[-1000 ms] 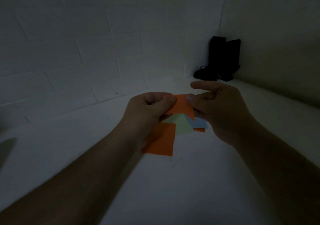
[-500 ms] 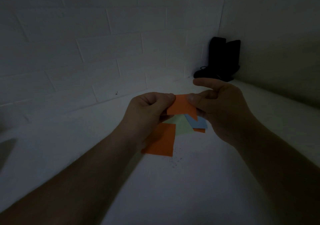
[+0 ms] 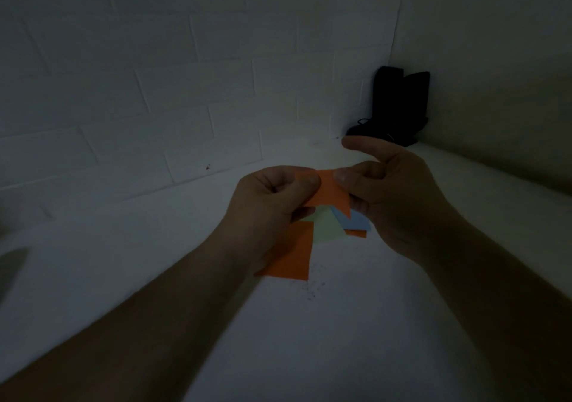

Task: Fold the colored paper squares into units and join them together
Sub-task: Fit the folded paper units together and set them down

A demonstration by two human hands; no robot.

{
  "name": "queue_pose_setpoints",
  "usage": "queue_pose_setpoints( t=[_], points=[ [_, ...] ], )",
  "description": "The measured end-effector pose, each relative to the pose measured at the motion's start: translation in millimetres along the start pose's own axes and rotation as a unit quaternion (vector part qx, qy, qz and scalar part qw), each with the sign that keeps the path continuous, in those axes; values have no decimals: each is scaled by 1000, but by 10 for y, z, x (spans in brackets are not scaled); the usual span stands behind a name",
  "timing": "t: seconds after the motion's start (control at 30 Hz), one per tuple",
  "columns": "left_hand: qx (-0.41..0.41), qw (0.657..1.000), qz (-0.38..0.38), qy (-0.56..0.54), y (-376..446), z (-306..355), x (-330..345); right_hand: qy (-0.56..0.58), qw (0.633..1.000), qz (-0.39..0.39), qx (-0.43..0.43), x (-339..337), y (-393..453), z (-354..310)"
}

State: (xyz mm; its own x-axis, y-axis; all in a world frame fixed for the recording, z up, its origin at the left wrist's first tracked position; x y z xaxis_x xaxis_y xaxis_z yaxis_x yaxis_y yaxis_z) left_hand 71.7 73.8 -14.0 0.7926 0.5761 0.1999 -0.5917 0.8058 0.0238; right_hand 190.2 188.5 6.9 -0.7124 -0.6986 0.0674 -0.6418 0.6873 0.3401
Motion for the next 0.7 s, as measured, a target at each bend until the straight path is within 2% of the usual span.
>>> queue_pose_setpoints(
  t=[0.33, 0.7],
  points=[
    [30, 1000, 5, -1, -12, 43, 1, 18, 1000, 21, -11, -39, 13, -17],
    [36, 999, -10, 11, -40, 51, 30, -97, 995, 8, -32, 16, -41, -77]
  ],
)
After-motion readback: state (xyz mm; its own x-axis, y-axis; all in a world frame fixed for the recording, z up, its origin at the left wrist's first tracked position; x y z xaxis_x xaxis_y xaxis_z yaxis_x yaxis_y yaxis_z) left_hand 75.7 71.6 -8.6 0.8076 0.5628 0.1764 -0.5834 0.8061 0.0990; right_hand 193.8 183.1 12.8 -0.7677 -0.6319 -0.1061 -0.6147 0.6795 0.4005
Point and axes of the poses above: each hand's wrist, its own y-axis towards the middle knuckle, its own x-axis out of the palm, z = x × y, the point moved 7 cm from there along y, towards the middle knuckle, and after that the axes turned 4 degrees about -x, right-handed, at the moved point
